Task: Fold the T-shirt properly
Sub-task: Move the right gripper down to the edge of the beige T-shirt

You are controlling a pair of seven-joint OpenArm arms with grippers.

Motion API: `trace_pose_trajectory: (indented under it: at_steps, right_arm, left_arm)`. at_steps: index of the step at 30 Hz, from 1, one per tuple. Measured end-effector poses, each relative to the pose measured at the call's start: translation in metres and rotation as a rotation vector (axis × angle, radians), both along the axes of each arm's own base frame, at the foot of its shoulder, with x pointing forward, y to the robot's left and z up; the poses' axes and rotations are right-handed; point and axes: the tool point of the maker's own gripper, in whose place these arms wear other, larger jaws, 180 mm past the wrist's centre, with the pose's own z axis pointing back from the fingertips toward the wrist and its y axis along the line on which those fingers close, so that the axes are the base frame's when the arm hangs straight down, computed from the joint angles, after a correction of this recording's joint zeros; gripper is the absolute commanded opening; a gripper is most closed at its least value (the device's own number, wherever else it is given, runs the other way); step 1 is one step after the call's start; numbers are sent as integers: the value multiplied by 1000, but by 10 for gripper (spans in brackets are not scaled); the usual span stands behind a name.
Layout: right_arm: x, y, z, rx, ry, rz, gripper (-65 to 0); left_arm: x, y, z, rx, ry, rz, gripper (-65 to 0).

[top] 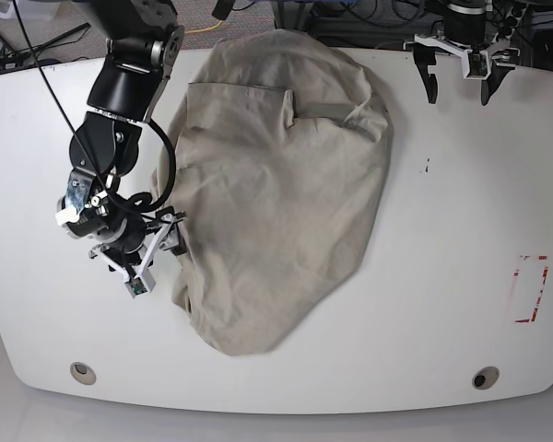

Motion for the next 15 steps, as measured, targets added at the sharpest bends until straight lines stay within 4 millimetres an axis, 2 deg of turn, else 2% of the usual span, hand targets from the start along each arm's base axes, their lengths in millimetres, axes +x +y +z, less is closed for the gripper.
trace_pose_trajectory:
  at_steps: [3, 8, 12, 15]
  right_arm:
    - [-15, 3, -9, 4, 27, 8, -271]
    - [-37, 13, -22, 85, 59, 24, -271]
    - [-47, 10, -31, 81, 85, 23, -271]
    - [-50, 8, -33, 80, 91, 19, -271]
  left_arm:
    - [6, 0, 2, 0, -16, 1, -144]
    - [4, 1, -10, -6, 57, 15, -144]
    - [14, 2, -6, -5, 32, 14, -144]
    - [12, 2, -7, -5, 37, 16, -144]
